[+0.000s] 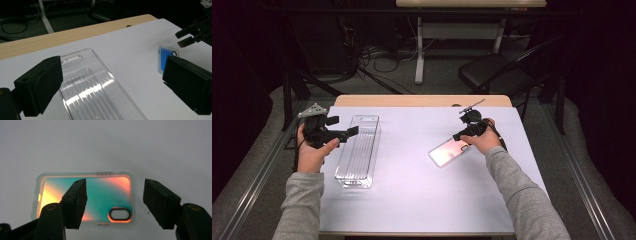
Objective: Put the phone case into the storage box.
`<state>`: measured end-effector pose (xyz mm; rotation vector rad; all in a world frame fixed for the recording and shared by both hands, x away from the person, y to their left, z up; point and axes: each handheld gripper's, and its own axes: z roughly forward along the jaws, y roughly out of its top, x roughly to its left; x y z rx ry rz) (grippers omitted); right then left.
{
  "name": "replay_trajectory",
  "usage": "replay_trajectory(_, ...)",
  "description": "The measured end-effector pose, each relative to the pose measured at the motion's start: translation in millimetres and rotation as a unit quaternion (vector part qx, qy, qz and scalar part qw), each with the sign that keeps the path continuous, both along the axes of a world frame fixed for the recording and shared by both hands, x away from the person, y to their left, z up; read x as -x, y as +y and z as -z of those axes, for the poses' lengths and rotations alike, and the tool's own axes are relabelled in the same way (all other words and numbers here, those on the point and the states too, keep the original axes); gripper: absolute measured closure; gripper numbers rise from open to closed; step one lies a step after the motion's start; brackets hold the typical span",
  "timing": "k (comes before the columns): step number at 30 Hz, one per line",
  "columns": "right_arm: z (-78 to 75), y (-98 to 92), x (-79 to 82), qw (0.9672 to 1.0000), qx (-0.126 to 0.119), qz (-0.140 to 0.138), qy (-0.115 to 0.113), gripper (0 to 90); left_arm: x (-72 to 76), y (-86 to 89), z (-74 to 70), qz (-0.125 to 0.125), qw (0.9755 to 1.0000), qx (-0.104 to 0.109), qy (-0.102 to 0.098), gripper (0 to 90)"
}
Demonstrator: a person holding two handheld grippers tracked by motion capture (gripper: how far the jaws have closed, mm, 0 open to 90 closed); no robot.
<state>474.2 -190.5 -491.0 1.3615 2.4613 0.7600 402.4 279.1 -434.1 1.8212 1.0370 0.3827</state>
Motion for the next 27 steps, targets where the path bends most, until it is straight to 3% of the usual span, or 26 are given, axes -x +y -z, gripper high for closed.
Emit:
replay_trajectory(4, -2.6, 5.7, -4.3, 0.9994, 0.032, -0.008, 0.009, 35.8, -0.1, 0.4, 0.0, -0.001, 1.0000, 0.001, -0.001, 3.0)
replay_trajectory(6, -4.6, 7.0, -5.6, 0.9995, 0.030, -0.007, 0.010, 36.9, -0.2, 0.8, -0.1, 0.000, 1.0000, 0.000, -0.001, 3.0)
replay_trajectory(9, -7.7, 11.0, -9.1, 0.9979, 0.060, -0.019, 0.014, 37.9, -0.1, 1.2, -0.1, -0.002, 1.0000, 0.001, 0.000, 3.0)
replay_trajectory(14, -9.5, 12.3, -13.0, 0.9976, 0.064, -0.019, 0.019, 40.6, 0.2, 2.3, -0.3, -0.002, 1.0000, 0.002, -0.001, 3.1)
replay_trajectory(15, -9.0, 13.3, -15.2, 0.9963, 0.079, -0.027, 0.021, 42.9, 0.4, 2.6, -0.3, -0.002, 1.0000, 0.003, 0.000, 3.6)
replay_trajectory(18, -10.2, 13.2, -17.3, 0.9960, 0.081, -0.028, 0.024, 43.7, 0.6, 2.7, -0.3, -0.003, 1.0000, 0.002, 0.000, 3.9)
replay_trajectory(19, -12.6, 13.5, -19.3, 0.9944, 0.097, -0.027, 0.033, 44.2, 0.7, 3.0, -0.1, -0.003, 1.0000, 0.002, 0.000, 3.9)
replay_trajectory(21, -10.2, 13.2, -21.5, 0.9959, 0.084, -0.027, 0.021, 45.3, 0.7, 3.5, 0.3, -0.003, 1.0000, 0.004, -0.001, 4.8)
replay_trajectory(27, -4.5, 11.4, -24.1, 0.9956, 0.085, -0.021, 0.033, 46.4, 0.7, 4.8, 1.5, -0.006, 1.0000, 0.005, 0.001, 5.1)
